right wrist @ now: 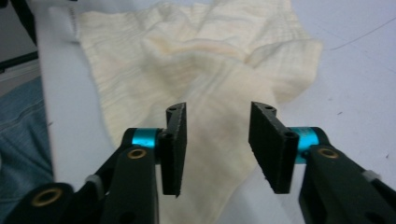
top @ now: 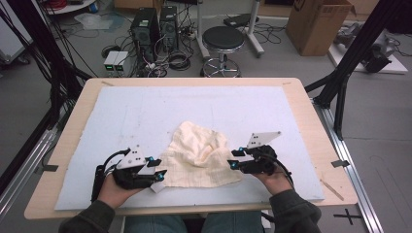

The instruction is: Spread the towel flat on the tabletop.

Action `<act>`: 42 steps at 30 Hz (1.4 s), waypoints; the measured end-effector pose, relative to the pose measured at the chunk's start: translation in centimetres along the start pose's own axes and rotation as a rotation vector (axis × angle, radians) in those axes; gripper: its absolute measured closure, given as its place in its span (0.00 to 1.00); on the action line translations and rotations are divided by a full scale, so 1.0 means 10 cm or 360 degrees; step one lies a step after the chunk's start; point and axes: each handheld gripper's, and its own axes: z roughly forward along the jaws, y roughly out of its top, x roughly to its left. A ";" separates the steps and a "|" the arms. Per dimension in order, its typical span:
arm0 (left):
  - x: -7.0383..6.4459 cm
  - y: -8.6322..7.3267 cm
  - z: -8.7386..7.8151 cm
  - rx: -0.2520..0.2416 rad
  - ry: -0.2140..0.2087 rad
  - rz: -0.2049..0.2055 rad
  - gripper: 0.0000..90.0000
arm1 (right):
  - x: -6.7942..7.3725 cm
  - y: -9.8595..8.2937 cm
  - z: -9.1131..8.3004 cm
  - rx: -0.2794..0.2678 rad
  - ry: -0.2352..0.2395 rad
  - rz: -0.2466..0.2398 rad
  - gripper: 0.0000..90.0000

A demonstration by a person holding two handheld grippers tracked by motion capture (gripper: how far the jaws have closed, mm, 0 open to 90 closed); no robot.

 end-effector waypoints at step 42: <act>0.37 0.34 0.32 -0.0019 0.0069 -0.0078 0.66 | -0.17 0.10 -0.07 -0.0053 0.0059 0.0057 0.76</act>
